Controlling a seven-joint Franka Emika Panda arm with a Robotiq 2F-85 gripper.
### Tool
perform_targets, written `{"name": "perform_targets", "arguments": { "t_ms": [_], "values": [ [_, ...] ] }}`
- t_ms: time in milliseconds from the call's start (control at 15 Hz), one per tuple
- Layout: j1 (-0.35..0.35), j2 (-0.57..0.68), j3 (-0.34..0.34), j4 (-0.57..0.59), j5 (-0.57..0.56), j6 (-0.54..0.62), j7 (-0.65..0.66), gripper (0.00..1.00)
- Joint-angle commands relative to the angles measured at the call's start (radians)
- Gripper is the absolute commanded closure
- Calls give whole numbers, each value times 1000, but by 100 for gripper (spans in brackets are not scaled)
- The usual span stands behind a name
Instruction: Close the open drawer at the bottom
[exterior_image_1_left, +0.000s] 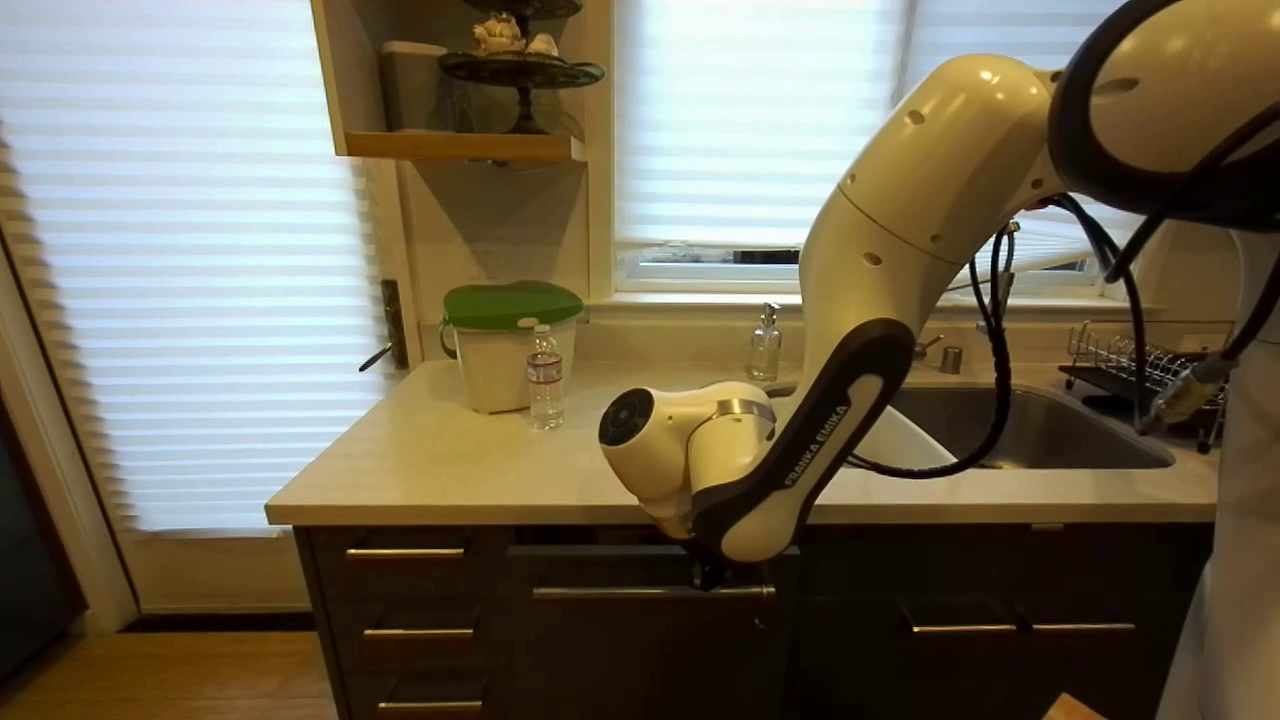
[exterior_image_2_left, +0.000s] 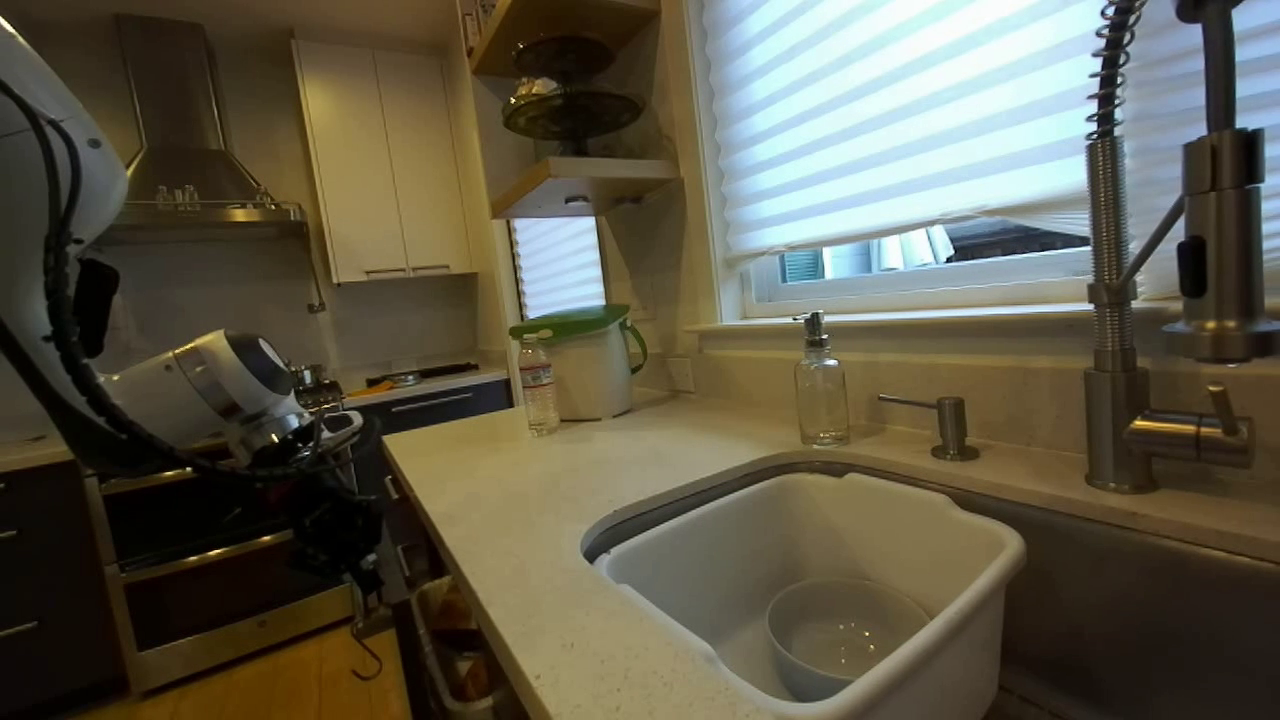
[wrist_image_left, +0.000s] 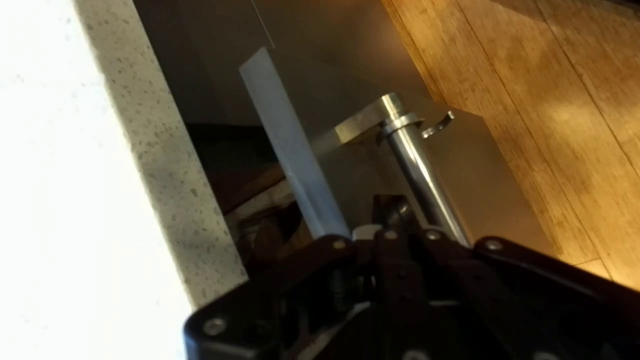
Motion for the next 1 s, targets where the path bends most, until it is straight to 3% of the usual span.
{"name": "perform_targets", "arguments": {
  "t_ms": [0, 400, 933],
  "values": [
    [-13, 37, -10, 36, -145, 7, 113, 100],
    [-36, 79, -11, 84, -316, 30, 235, 100],
    [-31, 5, 35, 48, -272, 142, 141, 100]
  ]
}}
